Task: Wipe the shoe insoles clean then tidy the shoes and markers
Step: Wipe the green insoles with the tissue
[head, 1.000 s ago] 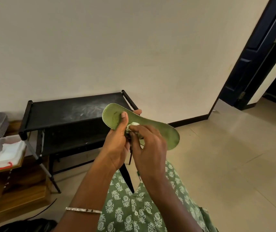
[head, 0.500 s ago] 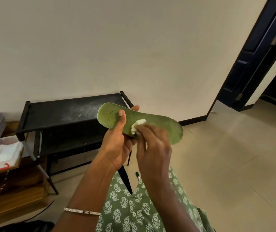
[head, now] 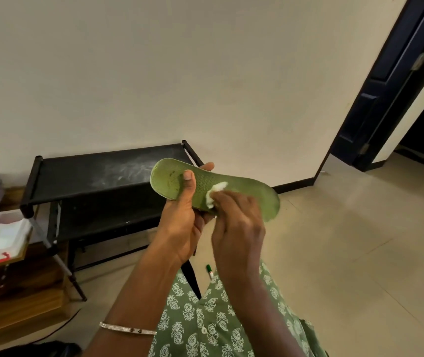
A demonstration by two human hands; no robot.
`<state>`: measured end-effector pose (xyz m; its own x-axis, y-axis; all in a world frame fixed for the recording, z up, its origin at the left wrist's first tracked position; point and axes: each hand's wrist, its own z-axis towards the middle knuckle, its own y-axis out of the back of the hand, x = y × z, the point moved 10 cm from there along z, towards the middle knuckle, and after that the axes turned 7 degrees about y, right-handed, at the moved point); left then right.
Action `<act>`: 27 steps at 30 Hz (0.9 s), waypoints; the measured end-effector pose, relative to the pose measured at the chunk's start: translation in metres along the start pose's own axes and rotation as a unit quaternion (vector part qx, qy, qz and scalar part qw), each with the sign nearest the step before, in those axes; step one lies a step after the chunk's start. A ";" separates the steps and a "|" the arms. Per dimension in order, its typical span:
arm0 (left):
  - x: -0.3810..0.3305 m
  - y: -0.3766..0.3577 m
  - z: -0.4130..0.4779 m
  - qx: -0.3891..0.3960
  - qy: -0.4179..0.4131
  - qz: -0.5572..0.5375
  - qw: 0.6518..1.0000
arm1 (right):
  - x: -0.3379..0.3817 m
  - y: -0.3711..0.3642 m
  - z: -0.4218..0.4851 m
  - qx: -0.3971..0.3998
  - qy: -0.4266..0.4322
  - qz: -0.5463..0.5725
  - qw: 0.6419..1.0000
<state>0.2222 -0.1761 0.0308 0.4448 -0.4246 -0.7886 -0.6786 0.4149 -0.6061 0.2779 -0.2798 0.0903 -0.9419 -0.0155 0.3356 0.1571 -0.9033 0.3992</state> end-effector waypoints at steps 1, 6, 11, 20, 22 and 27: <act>0.001 -0.001 -0.001 0.003 0.001 0.006 1.000 | 0.014 -0.004 -0.001 0.014 0.024 0.011 1.000; -0.002 0.001 -0.004 0.001 -0.006 0.010 1.000 | 0.011 -0.001 -0.002 0.005 0.039 0.014 0.999; -0.008 0.004 -0.004 -0.008 -0.014 -0.004 1.000 | -0.042 0.006 -0.003 -0.001 -0.046 -0.042 0.998; -0.002 0.001 -0.004 -0.016 -0.009 0.005 1.000 | 0.015 -0.006 -0.008 0.005 0.024 -0.001 1.000; -0.001 0.002 -0.003 -0.015 -0.005 0.002 1.000 | 0.012 -0.006 -0.009 0.012 0.027 -0.018 0.999; 0.000 0.008 -0.001 -0.016 0.001 -0.014 1.000 | -0.040 0.000 -0.008 0.001 -0.042 -0.054 0.998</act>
<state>0.2166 -0.1735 0.0264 0.4623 -0.4378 -0.7711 -0.6846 0.3764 -0.6242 0.3130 -0.2823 0.0696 -0.9251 0.1170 0.3612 0.0578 -0.8968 0.4387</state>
